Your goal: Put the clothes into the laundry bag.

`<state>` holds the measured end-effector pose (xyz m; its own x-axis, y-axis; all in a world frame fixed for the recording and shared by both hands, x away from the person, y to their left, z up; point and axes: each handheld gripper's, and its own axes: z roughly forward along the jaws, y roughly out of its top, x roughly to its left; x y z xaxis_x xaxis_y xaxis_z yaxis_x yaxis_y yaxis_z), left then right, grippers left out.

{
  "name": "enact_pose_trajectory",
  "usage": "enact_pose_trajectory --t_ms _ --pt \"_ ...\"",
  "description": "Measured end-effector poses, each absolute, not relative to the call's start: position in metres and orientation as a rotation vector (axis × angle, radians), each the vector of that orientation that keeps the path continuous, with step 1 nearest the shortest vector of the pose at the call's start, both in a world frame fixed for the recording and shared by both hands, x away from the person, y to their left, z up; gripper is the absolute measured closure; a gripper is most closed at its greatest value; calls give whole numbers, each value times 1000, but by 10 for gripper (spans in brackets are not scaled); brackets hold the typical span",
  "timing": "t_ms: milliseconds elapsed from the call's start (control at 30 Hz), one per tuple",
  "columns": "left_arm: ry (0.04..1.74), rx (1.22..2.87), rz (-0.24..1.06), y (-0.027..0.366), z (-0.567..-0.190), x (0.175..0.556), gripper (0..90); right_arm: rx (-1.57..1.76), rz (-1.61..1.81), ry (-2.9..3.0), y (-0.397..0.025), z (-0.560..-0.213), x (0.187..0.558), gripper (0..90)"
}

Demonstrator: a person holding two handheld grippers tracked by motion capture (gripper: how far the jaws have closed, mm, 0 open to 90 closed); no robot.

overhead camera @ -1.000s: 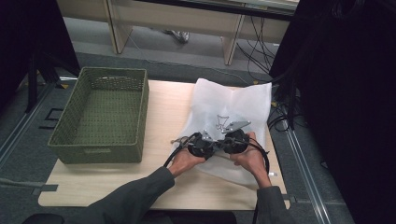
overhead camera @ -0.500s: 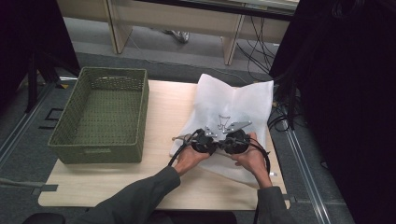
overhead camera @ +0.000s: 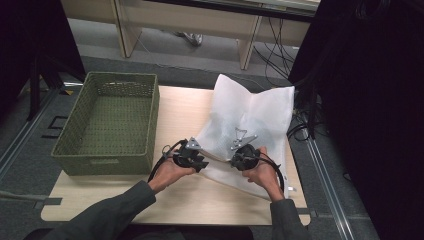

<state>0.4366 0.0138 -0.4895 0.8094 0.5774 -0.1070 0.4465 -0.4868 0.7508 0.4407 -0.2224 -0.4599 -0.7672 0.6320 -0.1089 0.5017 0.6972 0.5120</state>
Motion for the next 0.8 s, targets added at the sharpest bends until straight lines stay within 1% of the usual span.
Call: enact_pose_trajectory --t_ms 100,167,233,333,400,433,567,633,800 --pt "745 2172 186 13 -491 434 687 916 606 2652 -221 -466 440 881" --pt "733 2163 165 10 -489 430 687 857 567 2659 -223 -470 444 881" --pt "707 2169 153 10 -487 428 684 890 557 2659 -222 -471 443 881" --pt "671 2168 127 10 -481 416 676 897 511 2663 -227 -479 445 880" --pt "663 2163 114 11 -479 413 660 899 512 2662 -229 -481 447 881" --pt "631 2169 106 14 -475 406 650 907 514 2659 -230 -481 447 880" --pt "621 2160 73 19 -471 393 632 912 501 2647 -232 -481 446 881" --pt "580 2182 85 25 -467 383 606 901 499 2654 -234 -480 445 880" --pt "571 2186 91 33 -465 374 561 885 500 2652 -238 -477 440 880"
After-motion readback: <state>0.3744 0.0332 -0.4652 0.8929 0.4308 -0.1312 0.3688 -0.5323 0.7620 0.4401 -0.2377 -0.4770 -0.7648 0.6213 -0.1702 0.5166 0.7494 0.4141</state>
